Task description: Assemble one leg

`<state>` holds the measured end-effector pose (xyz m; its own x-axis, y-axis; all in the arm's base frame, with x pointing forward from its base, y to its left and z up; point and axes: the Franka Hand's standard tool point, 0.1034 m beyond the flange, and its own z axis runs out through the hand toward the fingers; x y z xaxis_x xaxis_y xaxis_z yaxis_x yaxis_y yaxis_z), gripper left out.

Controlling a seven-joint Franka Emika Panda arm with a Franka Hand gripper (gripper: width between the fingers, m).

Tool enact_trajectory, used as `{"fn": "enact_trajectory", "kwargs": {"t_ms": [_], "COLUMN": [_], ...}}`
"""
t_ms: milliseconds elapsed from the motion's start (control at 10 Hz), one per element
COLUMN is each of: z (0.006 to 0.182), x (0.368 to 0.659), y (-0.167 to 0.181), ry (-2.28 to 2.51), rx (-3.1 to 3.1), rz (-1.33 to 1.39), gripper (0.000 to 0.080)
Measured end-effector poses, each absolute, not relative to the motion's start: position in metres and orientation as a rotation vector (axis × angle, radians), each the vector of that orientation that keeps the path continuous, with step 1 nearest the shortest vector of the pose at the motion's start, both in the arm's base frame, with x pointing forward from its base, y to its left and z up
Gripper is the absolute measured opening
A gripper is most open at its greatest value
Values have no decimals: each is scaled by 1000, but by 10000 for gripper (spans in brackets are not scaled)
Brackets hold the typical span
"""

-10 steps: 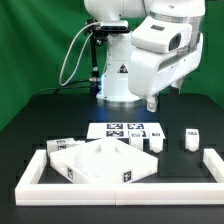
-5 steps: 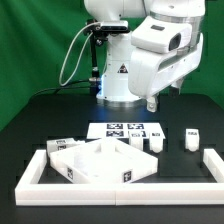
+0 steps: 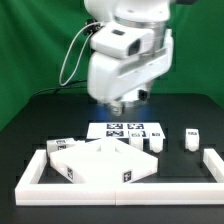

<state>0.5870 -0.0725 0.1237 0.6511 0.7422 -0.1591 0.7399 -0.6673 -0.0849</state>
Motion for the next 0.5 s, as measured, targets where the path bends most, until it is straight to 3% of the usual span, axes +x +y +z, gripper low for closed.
{"fn": "enact_trajectory", "kwargs": {"t_ms": [100,500], "z": [113,111], "x": [572,577], "y": [-80,-81], "ry": [-1244,-1263], "rx": [-2836,-2836], "rz": [330,313], "gripper": [650,650]}}
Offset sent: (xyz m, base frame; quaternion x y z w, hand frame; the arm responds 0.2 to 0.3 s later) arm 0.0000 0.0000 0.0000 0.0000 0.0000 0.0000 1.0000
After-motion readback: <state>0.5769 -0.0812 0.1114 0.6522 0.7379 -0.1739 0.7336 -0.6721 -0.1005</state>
